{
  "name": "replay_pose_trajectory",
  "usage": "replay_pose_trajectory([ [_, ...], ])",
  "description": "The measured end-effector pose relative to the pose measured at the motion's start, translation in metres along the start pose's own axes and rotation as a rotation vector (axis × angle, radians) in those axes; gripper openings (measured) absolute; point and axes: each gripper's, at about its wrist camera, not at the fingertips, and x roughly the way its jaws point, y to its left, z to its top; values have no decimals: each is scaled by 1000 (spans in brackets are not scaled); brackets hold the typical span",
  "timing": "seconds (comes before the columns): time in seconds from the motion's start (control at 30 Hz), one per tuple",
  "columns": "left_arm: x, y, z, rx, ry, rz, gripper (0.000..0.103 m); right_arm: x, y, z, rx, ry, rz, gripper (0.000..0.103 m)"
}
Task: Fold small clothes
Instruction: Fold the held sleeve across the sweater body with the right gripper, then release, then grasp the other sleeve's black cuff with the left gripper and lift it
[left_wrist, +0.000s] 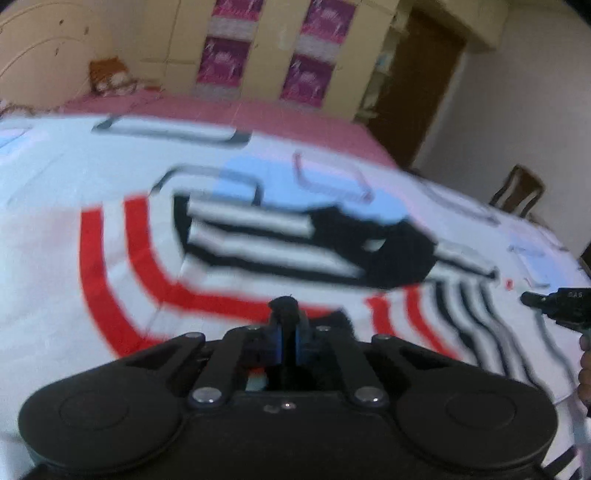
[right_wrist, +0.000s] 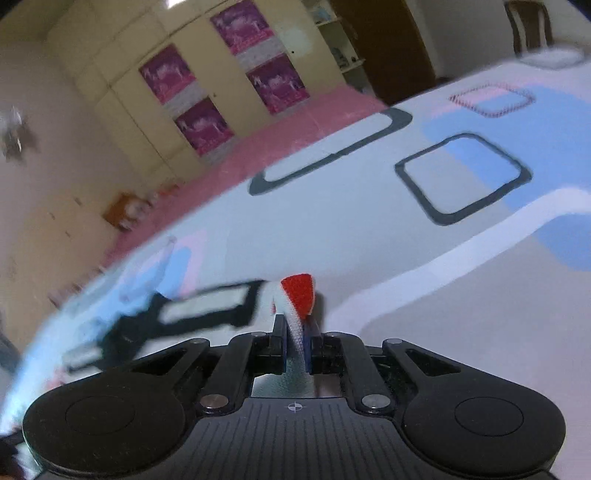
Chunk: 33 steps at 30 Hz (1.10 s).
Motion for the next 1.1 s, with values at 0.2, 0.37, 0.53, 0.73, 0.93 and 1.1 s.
replay_pose_trajectory([
  [0.2, -7, 0, 8, 8, 12, 21, 33, -5, 10, -3, -62, -15, -109, 44],
  [0.37, -35, -35, 16, 80, -131, 53, 63, -36, 46, -16, -187, -54, -39, 29],
  [0.53, 13, -109, 9, 241, -23, -111, 64, -9, 105, -42, -380, 68, 85, 28],
  [0.73, 33, -97, -1, 327, 33, -67, 64, 5, 70, -25, -353, 38, -95, 28],
  [0.93, 33, -100, 4, 364, 60, -57, 60, 7, 21, -1, -241, 63, -178, 17],
  [1.1, 8, -113, 2, 359, -17, -95, 61, -29, 49, -13, -273, 25, -107, 17],
])
